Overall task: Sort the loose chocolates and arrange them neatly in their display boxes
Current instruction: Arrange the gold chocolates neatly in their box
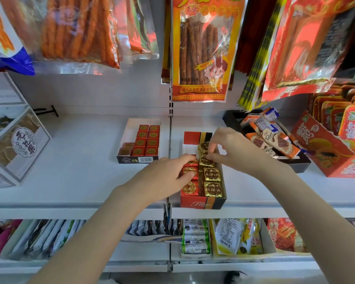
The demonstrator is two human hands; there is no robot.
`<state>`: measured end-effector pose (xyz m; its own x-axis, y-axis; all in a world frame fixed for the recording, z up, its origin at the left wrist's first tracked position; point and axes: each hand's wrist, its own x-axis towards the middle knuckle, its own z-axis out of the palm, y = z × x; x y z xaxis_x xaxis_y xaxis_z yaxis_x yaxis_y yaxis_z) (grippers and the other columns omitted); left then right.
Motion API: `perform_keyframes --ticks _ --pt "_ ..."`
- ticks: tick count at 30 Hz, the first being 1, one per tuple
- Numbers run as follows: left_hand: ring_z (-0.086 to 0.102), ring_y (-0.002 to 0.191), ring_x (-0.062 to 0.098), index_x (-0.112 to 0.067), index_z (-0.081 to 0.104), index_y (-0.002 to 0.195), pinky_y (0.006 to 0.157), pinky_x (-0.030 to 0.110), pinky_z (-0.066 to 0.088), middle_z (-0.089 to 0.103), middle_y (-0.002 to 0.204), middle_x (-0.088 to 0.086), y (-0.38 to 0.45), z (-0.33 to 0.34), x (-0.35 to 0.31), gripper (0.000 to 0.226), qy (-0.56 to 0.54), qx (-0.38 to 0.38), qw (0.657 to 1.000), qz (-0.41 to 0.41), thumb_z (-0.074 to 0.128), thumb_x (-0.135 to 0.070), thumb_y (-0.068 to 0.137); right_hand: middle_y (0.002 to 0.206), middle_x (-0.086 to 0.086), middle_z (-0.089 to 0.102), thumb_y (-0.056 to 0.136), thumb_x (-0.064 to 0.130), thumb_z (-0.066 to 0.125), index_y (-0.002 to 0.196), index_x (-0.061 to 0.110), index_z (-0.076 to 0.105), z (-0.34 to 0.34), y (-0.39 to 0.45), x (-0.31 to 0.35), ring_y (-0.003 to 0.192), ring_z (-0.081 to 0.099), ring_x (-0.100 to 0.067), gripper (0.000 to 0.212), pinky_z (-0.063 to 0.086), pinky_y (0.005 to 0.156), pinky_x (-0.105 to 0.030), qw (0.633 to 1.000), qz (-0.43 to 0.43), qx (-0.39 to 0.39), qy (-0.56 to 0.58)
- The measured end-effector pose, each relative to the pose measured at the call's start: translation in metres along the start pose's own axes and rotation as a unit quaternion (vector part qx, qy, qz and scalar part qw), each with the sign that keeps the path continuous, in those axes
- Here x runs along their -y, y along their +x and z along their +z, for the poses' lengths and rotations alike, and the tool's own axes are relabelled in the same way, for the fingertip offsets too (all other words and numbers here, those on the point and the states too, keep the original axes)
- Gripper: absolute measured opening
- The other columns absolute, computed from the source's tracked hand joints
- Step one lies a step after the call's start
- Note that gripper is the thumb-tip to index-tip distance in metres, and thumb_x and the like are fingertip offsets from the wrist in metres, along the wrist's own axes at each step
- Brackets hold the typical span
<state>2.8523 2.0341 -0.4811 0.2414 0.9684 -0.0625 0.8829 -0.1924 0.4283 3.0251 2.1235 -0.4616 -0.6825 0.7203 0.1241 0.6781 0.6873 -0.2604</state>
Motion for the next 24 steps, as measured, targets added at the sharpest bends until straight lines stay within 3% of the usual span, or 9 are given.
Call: perform_keyframes --ticks 3,7,11,16,24 --pt "0.058 0.069 0.007 -0.031 0.029 0.138 0.058 0.024 0.048 0.052 0.069 -0.010 -0.001 -0.001 -0.001 0.044 -0.005 0.005 1.000 0.000 0.037 -0.039 0.095 0.107 0.005 0.043 0.083 0.030 0.062 0.105 0.019 0.064 -0.003 0.001 0.004 0.103 0.033 -0.010 0.025 0.027 0.079 -0.009 0.998 -0.003 -0.005 0.064" --pt "0.063 0.078 0.013 -0.032 0.029 0.137 0.067 0.032 0.054 0.066 0.084 -0.001 0.000 0.000 0.001 0.044 -0.003 0.002 1.000 -0.007 0.038 -0.040 0.095 0.133 0.002 0.035 0.083 0.036 0.057 0.111 0.024 0.061 0.010 0.006 0.013 0.126 0.021 -0.021 0.030 0.024 0.104 -0.037 0.996 0.017 0.089 -0.010" --pt "0.054 0.061 0.008 -0.033 0.028 0.138 0.052 0.024 0.042 0.053 0.064 -0.006 0.000 0.001 0.001 0.045 0.015 -0.001 1.000 -0.008 0.037 -0.041 0.095 0.133 0.002 0.031 0.084 0.042 0.052 0.110 0.023 0.059 0.014 0.012 0.018 0.128 0.018 -0.021 0.033 0.020 0.105 -0.038 0.991 0.038 0.123 -0.035" --pt "0.061 0.067 0.016 -0.033 0.027 0.138 0.062 0.036 0.053 0.062 0.071 0.002 0.000 0.001 0.002 0.044 0.025 -0.001 1.000 -0.009 0.035 -0.041 0.095 0.129 0.002 0.031 0.083 0.042 0.053 0.095 0.028 0.061 0.009 0.012 0.016 0.126 0.018 -0.021 0.020 0.020 0.100 -0.035 0.991 0.022 0.121 -0.053" --pt "0.065 0.076 0.019 -0.033 0.028 0.137 0.067 0.041 0.054 0.067 0.080 0.007 -0.001 0.000 0.003 0.044 0.018 0.003 1.000 0.000 0.036 -0.040 0.095 0.135 0.003 0.031 0.090 0.029 0.047 0.099 0.029 0.065 0.002 0.002 0.007 0.126 0.019 -0.021 0.021 0.021 0.102 -0.034 0.990 0.014 0.141 0.027"
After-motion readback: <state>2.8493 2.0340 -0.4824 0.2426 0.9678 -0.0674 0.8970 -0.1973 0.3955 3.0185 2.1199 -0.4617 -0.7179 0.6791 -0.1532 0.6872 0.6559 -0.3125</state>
